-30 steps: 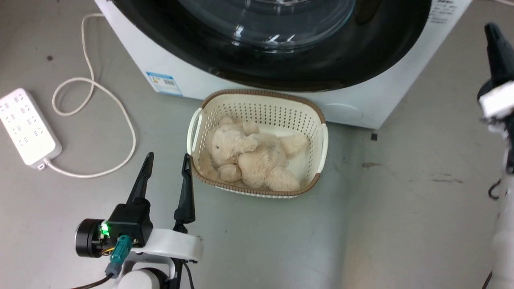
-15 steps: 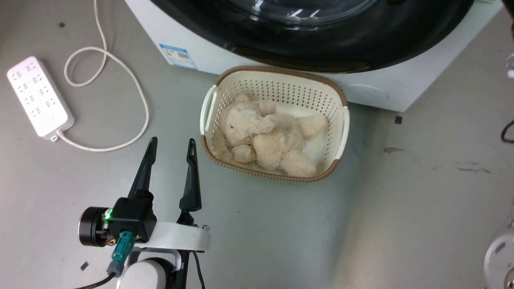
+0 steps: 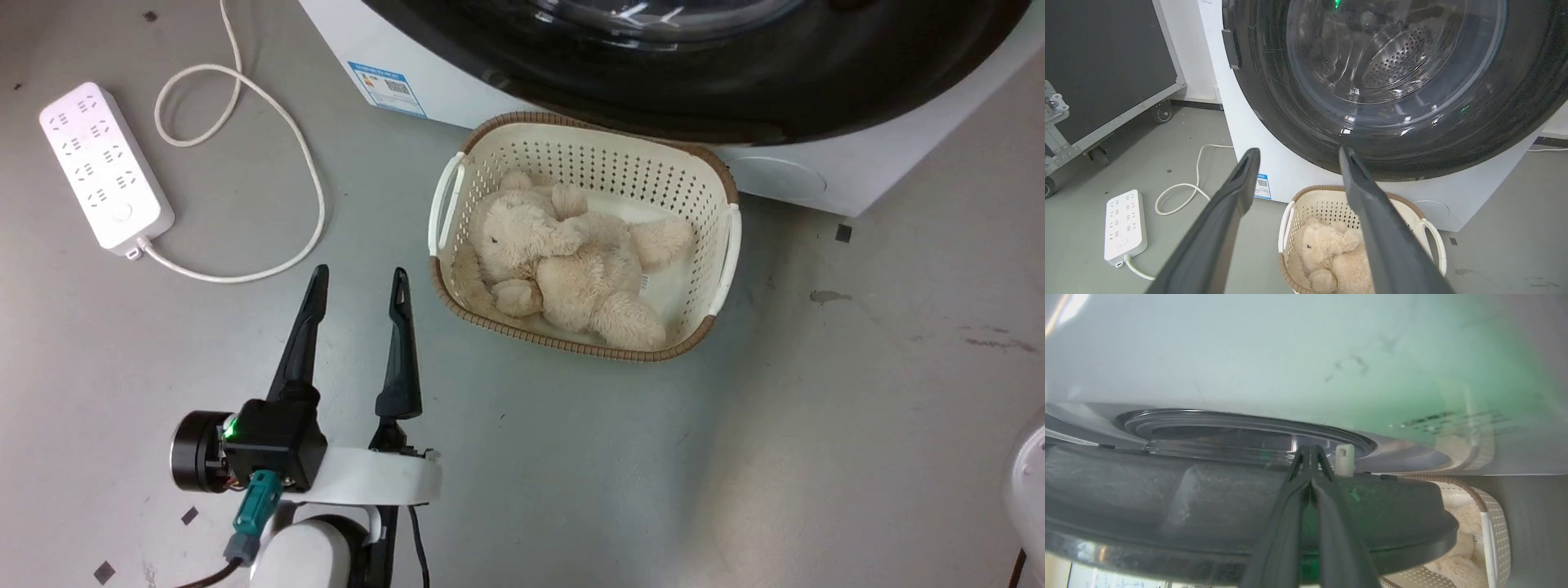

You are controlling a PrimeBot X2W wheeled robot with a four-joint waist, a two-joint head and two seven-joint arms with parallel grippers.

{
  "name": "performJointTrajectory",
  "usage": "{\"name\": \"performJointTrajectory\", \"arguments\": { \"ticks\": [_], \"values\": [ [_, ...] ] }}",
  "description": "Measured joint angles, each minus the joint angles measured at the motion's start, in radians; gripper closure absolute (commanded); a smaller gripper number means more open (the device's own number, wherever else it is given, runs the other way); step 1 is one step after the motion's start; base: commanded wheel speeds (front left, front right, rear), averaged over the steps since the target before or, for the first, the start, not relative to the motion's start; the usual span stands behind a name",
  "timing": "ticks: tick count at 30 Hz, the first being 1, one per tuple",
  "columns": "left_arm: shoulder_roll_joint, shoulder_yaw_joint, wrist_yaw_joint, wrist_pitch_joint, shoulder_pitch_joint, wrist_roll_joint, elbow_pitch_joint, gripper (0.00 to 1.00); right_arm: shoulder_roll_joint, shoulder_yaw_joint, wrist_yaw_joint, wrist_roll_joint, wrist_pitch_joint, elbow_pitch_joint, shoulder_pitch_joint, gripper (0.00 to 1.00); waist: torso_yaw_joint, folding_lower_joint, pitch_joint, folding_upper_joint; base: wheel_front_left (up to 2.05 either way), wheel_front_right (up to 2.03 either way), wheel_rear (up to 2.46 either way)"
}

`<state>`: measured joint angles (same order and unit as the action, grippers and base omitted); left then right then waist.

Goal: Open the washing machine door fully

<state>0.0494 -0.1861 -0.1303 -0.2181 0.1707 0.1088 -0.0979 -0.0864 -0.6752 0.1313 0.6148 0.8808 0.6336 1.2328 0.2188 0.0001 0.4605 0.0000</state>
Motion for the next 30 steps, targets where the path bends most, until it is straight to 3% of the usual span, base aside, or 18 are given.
{"name": "performJointTrajectory", "arguments": {
  "ticks": [9, 16, 30],
  "values": [
    [0.000, -0.008, 0.000, -0.020, 0.005, 0.000, 0.012, 0.00, 0.024, -0.080, 0.000, 0.012, 0.151, -0.016, -0.048, 1.00, -0.009, 0.0000, -0.051, 0.0000, 0.00, 0.00, 0.00],
    [0.000, -0.012, 0.003, -0.031, -0.009, 0.000, 0.040, 0.00, 0.024, -0.051, 0.000, 0.151, 0.230, 0.055, -0.132, 1.00, -0.020, -0.0001, -0.121, 0.0000, 0.00, 0.00, 0.00],
    [0.000, 0.002, 0.046, -0.038, -0.120, -0.010, 0.092, 0.00, 0.029, 0.350, 0.000, 0.540, 0.232, 0.040, -0.471, 1.00, -0.040, -0.0003, -0.282, 0.0000, 0.00, 0.00, 0.00]
  ]
}}
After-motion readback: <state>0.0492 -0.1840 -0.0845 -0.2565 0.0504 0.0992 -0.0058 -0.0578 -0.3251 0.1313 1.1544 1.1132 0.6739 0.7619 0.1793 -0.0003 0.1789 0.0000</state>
